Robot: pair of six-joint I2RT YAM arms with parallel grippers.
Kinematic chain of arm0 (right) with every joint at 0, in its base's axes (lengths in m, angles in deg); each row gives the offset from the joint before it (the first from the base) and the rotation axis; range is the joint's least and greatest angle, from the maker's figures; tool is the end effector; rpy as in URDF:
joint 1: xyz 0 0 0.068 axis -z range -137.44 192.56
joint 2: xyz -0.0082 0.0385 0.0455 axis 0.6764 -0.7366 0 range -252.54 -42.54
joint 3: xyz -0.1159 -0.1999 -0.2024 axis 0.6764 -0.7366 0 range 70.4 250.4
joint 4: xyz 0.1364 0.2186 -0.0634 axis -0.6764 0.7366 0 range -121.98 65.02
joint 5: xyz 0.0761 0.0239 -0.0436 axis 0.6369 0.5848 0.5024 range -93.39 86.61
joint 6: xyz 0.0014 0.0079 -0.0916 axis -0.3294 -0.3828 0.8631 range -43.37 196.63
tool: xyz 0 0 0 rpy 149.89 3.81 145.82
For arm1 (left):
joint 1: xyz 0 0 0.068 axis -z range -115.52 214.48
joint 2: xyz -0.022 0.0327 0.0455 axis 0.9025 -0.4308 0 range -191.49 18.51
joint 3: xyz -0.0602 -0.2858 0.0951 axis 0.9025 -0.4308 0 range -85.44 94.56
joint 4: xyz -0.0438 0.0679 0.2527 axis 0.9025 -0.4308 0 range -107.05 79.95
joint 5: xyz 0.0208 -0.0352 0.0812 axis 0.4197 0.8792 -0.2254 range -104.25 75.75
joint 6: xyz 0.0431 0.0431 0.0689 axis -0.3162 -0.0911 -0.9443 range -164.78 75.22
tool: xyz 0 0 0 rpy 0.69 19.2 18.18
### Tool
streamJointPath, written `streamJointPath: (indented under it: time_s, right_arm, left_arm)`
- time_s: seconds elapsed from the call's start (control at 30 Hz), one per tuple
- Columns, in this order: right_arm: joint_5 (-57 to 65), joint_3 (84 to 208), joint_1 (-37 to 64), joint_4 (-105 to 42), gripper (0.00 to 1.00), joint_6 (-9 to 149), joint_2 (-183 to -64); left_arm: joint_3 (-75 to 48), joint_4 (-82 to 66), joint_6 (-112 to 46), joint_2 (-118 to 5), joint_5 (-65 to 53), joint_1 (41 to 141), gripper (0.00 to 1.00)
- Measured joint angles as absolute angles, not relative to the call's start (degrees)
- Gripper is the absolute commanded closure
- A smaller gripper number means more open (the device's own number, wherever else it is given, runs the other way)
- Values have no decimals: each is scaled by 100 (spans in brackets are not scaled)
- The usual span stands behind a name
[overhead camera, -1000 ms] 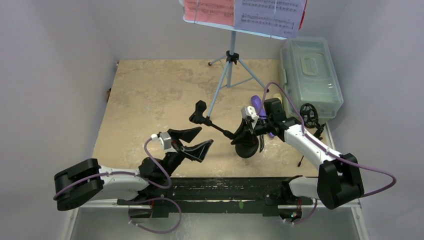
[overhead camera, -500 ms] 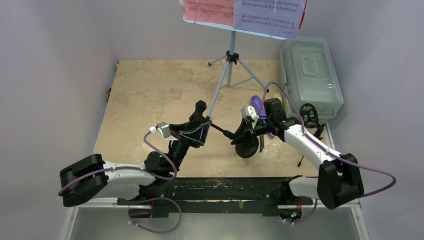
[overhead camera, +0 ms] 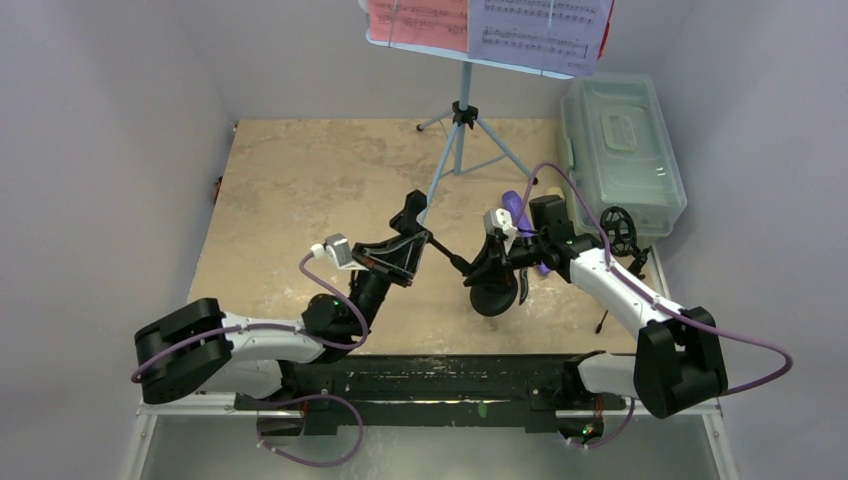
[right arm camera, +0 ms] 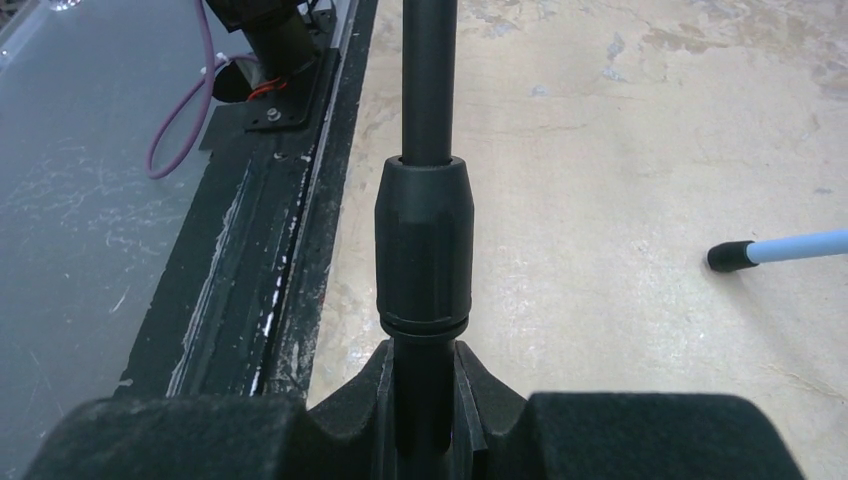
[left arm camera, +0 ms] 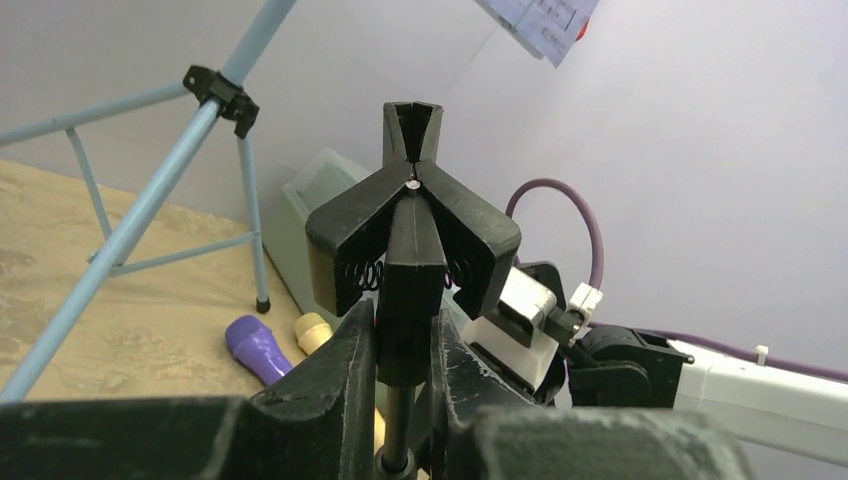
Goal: Pack up the instrument practice props
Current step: Adjust the microphone stand.
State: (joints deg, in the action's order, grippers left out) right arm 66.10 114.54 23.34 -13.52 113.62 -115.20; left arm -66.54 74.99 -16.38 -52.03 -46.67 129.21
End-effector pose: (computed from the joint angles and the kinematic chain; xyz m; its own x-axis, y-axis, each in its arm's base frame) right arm 0.2093 0.1548 0.2578 -0.1190 -0.2646 -0.9570 -0.9895 -0.0485 0.1364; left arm 0.1434 -0.1999 0.3168 -0.0655 -0.8018 -0.5940 0.6151 0.4363 -0.6568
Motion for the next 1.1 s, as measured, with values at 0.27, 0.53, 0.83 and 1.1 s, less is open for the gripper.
streamJointPath:
  time_s: [0.27,0.53,0.83,1.1]
  right_arm:
    - [6484,11454,2343,-1394,100,11039,-11520]
    - [6324,11454,2388,-1389,100,10781,-11514]
    - [6239,11454,2382,-1529,100,10733,-11487]
    - [6403,11454,2367,-1778,100,10729,-11411]
  left_arm:
    - [-6526,7420,-1135,-6110,-4232,12917,100]
    - [-6202,7315,-823,-6785,-3852,12878,100]
    - [-6309,7588,-707,-7177,-3336,12917,27]
    - [-7148,7588,-1153,-6702,-2761,13013,20]
